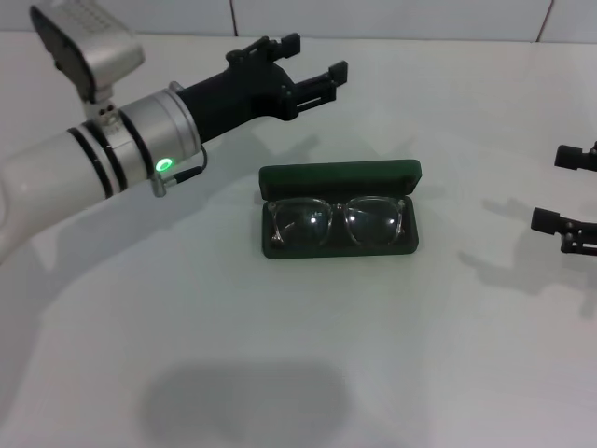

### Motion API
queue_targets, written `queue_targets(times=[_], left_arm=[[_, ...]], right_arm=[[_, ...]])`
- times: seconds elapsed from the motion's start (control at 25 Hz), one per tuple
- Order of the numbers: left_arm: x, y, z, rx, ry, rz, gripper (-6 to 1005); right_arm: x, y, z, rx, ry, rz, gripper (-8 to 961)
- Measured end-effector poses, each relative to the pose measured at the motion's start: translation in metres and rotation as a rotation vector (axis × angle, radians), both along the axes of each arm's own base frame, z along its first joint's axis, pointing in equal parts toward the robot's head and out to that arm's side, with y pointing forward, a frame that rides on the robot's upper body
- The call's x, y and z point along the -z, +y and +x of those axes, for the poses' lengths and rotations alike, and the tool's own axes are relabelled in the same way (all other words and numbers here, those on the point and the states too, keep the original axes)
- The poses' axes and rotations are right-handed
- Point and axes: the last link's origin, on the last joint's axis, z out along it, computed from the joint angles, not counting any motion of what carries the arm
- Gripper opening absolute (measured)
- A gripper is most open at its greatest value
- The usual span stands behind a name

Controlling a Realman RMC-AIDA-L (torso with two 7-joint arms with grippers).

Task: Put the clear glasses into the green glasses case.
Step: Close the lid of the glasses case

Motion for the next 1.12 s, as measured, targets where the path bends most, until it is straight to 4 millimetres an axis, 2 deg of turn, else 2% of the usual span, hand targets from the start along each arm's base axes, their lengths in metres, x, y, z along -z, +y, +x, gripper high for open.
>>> queue_targets(times=[0.64, 0.84, 1.12], left_arm=[[0.000, -0.003, -0.005, -0.015, -0.011, 0.002, 861], [0.007, 0.006, -0.002, -0.053, 0.048, -0.017, 861], [0.020, 0.004, 0.003, -0.022, 0.123, -0.111, 862]], right_arm=[[0.002, -0.002, 0.001, -0.003, 0.010, 0.008, 834], [0.002, -0.004, 0.002, -0.008, 0.009, 0.009, 831], [0.004, -0.008, 0.003, -0.024, 0.013, 0.006, 827]])
